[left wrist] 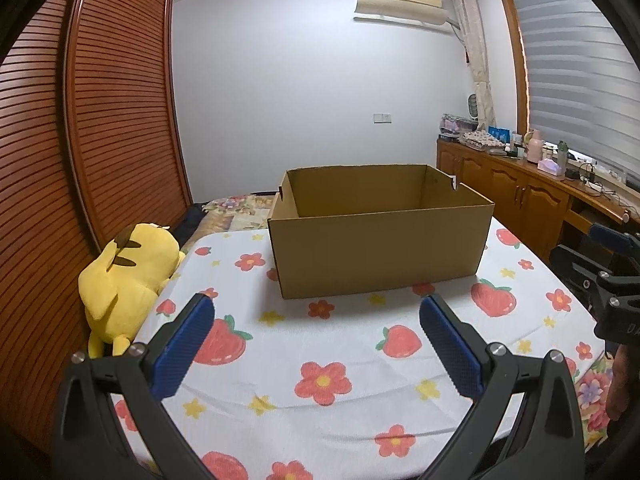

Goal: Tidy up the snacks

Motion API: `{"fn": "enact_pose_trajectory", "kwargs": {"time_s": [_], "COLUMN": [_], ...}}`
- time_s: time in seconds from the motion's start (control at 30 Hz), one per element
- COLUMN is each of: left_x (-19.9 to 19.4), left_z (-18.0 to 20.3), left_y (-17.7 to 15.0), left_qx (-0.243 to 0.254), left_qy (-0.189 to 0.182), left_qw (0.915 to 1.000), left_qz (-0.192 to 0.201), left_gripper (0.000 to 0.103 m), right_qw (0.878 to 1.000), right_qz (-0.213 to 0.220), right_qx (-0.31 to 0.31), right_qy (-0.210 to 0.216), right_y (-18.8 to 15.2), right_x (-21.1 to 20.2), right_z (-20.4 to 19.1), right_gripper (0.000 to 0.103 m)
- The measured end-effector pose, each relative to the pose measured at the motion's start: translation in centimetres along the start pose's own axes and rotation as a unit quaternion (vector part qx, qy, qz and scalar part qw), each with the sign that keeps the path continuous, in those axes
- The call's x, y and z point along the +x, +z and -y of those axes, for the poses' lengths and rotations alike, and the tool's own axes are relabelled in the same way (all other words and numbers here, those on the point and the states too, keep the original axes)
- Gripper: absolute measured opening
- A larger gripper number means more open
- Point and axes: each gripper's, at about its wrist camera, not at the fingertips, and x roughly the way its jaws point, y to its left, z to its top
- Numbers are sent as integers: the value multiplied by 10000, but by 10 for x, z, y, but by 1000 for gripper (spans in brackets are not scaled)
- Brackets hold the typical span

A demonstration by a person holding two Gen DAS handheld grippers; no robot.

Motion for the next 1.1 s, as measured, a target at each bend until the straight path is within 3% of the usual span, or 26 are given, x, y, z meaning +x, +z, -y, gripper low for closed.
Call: {"fn": "enact_pose_trajectory", "kwargs": {"time_s": [1.1], "left_x": [-13], "left_z": [-3], "left_y": [7], "left_qx": [-71], "left_qy": [-60], "left_qw": [9999], "left_qz": [135], "left_gripper": [103], "right_qw": [10000], "right_qz": [25], "right_qx": [72], "right_qy": [18], "right_y": [1], "right_x": [-3], "right_z": [1], "right_gripper": [103]}}
